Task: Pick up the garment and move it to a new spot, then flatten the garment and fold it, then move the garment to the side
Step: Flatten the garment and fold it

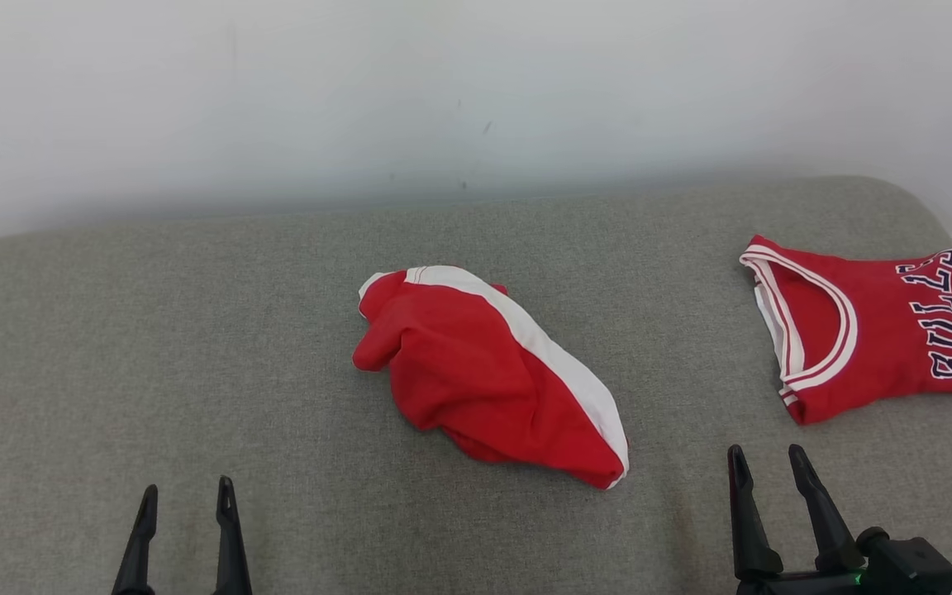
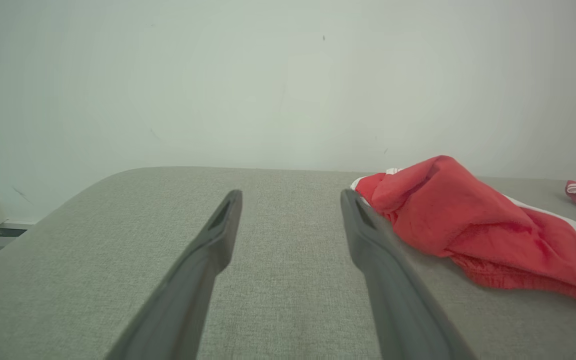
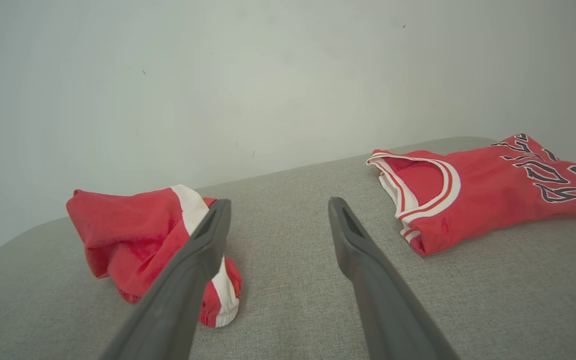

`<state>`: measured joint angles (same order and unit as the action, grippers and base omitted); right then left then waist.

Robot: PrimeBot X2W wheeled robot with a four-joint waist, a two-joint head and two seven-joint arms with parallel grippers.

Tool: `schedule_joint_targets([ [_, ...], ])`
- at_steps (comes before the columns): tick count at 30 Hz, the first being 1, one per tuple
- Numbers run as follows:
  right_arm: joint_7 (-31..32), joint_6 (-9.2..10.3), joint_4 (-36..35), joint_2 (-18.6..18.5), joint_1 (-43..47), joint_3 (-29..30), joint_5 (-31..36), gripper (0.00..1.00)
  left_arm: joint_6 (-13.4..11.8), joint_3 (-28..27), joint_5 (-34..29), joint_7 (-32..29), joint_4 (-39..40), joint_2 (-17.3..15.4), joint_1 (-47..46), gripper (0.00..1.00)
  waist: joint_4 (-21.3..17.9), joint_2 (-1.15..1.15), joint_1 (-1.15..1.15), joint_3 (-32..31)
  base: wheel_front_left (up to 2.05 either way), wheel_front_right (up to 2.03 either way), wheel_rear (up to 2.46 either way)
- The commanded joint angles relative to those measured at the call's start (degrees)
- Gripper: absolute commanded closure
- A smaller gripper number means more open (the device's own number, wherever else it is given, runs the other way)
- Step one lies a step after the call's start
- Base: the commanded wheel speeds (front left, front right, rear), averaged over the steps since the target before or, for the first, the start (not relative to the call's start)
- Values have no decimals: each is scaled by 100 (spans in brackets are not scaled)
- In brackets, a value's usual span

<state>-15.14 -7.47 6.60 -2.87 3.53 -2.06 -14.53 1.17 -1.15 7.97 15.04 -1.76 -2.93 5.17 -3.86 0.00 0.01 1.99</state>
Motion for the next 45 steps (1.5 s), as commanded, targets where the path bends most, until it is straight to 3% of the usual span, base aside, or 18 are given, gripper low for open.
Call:
schedule_joint_targets([
  [1,-3,-3,22,-2,29,-7,-1,0,-25,13,-83,12,-49,6,52,0,-3,0,-1,-9,0,0,0],
  [35,-4,-3,155,-2,92,-27,55,0,-172,94,-344,12,-581,6,-9,0,18,0,-1,-87,0,0,0],
  [45,-3,-3,149,-2,112,33,86,0,-348,-15,-465,12,-669,1,-55,0,77,0,-1,-119,0,0,0],
])
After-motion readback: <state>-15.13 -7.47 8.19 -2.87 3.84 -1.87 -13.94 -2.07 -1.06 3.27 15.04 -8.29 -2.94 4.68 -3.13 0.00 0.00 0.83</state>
